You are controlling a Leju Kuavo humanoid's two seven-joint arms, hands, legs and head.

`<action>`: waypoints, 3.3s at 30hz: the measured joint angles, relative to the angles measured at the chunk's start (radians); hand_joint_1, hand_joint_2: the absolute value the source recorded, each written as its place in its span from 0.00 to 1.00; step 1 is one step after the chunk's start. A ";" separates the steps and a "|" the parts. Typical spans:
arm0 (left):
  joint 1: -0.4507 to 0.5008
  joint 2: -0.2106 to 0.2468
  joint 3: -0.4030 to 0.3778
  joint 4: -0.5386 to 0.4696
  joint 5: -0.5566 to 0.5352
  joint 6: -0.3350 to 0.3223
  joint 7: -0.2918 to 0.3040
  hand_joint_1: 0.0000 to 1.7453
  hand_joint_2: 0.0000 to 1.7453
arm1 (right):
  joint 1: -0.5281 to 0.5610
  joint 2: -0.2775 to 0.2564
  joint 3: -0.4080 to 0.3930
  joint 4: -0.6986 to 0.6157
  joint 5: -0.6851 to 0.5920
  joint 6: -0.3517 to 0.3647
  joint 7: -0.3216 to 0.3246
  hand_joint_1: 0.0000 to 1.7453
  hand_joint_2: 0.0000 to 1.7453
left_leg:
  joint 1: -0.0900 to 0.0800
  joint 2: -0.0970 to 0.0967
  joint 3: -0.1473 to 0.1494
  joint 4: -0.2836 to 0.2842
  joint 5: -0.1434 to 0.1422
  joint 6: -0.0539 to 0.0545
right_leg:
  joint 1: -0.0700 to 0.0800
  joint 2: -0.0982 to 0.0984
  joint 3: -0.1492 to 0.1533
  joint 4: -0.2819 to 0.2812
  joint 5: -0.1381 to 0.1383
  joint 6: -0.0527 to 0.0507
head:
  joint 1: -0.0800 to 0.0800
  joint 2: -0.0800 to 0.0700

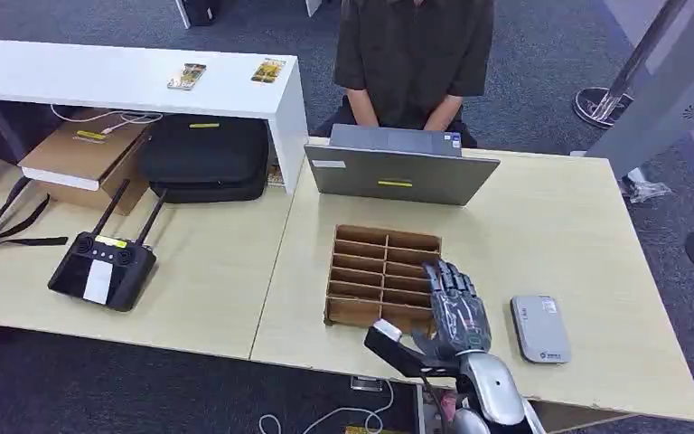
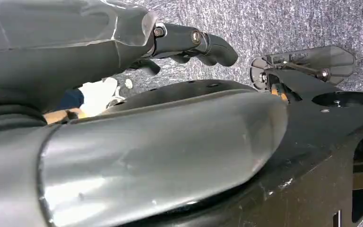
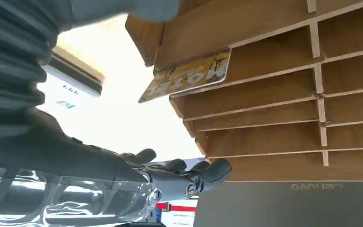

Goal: Pass the card to the sensor for recognition and then transmit it.

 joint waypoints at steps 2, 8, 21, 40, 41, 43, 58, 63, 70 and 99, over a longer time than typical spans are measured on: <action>0.000 -0.002 0.000 0.000 0.001 0.000 0.000 0.00 0.00 | 0.000 0.002 -0.001 -0.002 0.000 0.000 0.000 0.44 1.00 | 0.000 0.000 0.000 0.000 0.000 0.000 | 0.000 0.000 0.000 0.000 0.000 0.000 | 0.000 0.000; 0.000 -0.005 0.000 0.000 0.006 0.002 -0.001 0.00 0.00 | 0.000 0.010 -0.006 -0.002 0.000 0.000 -0.001 1.00 1.00 | 0.000 0.000 0.000 0.000 0.000 0.000 | 0.000 0.000 0.000 0.000 0.000 0.000 | 0.000 0.000; 0.000 -0.007 0.001 0.000 0.008 0.005 -0.003 0.00 0.00 | 0.001 0.026 -0.021 -0.014 0.003 -0.002 -0.005 1.00 1.00 | 0.000 0.000 0.000 0.000 0.000 0.000 | 0.000 0.000 0.000 0.000 0.000 0.000 | 0.000 0.000; 0.001 -0.008 0.005 0.000 0.019 0.006 -0.006 0.00 0.00 | 0.022 0.040 -0.055 -0.056 0.027 -0.118 -0.024 1.00 1.00 | 0.000 0.000 0.000 0.000 0.000 0.000 | 0.000 0.000 0.000 0.000 0.000 0.000 | 0.000 0.000; 0.001 -0.008 0.006 0.000 0.021 0.006 -0.009 0.00 0.00 | 0.029 0.041 -0.063 -0.076 0.042 -0.161 -0.030 1.00 1.00 | 0.000 0.000 0.000 0.000 0.000 0.000 | 0.000 0.000 0.000 0.000 0.000 0.000 | 0.000 0.000; 0.002 -0.011 0.010 0.000 0.026 0.009 -0.014 0.00 0.00 | 0.047 0.043 -0.083 -0.124 0.068 -0.242 -0.042 1.00 1.00 | 0.000 0.000 0.000 0.000 0.000 0.000 | 0.000 0.000 0.000 0.000 0.000 0.000 | 0.000 0.000; 0.001 -0.024 0.032 0.000 0.043 0.047 -0.019 0.00 0.00 | 0.204 0.079 -0.307 -0.543 0.182 -0.641 -0.146 1.00 1.00 | 0.000 0.000 0.000 0.000 -0.001 0.001 | 0.000 0.000 0.000 0.000 -0.001 0.000 | 0.000 0.000; 0.001 -0.028 0.042 0.000 0.047 0.051 -0.018 0.00 0.00 | 0.238 0.105 -0.353 -0.616 0.168 -0.641 -0.195 1.00 1.00 | 0.000 0.000 0.000 0.000 -0.001 0.001 | 0.000 0.000 0.000 0.000 -0.001 0.000 | 0.000 0.000; 0.001 -0.030 0.048 0.000 0.053 0.052 -0.016 0.00 0.00 | 0.282 0.150 -0.409 -0.668 0.107 -0.641 -0.284 1.00 1.00 | 0.000 0.000 0.000 0.000 -0.001 0.001 | 0.000 0.000 0.000 0.000 -0.002 0.000 | 0.000 0.000; -0.017 -0.029 -0.029 0.000 -0.088 0.023 0.037 0.00 0.00 | -0.497 0.274 -0.674 0.247 0.189 -0.640 -0.293 1.00 1.00 | 0.000 0.002 0.001 0.000 0.003 0.000 | 0.000 0.004 0.000 0.001 0.003 -0.001 | 0.000 0.000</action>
